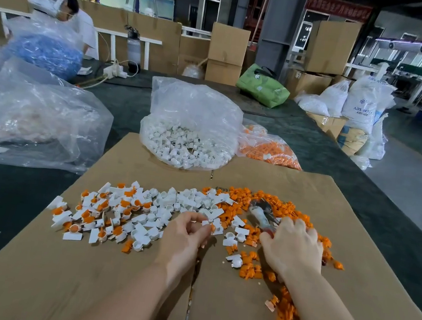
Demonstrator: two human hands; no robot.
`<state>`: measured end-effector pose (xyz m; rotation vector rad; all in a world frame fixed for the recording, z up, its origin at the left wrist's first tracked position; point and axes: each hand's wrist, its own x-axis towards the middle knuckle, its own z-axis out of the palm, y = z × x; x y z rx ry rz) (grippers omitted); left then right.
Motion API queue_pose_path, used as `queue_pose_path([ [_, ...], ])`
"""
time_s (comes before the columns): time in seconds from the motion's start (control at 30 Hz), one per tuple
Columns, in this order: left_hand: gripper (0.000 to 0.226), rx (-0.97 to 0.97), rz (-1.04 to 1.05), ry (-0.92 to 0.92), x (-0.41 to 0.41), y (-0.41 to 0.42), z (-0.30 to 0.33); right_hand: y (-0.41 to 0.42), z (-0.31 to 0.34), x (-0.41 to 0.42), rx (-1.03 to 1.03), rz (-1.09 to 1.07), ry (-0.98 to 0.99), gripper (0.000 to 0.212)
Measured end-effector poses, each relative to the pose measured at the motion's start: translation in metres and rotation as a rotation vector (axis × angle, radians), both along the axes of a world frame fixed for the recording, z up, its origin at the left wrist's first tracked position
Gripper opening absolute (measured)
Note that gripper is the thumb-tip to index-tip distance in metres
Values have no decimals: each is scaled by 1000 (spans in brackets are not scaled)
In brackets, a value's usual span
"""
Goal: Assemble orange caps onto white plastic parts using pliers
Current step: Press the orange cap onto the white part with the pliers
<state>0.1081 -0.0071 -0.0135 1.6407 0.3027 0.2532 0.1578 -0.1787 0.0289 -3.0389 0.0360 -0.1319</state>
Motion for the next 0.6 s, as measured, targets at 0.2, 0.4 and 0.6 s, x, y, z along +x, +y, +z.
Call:
queue_pose_path([
  [0.2,9,-323,62,17,8,1,13,22,25,-25,476,302,301,24],
  [0.4,5,-288,154,21,11,11,19,29,36,-40,790,263,589,20],
  [0.6,5,-194,190,47,13,15,15,31,33,-46,898,220,739,13],
])
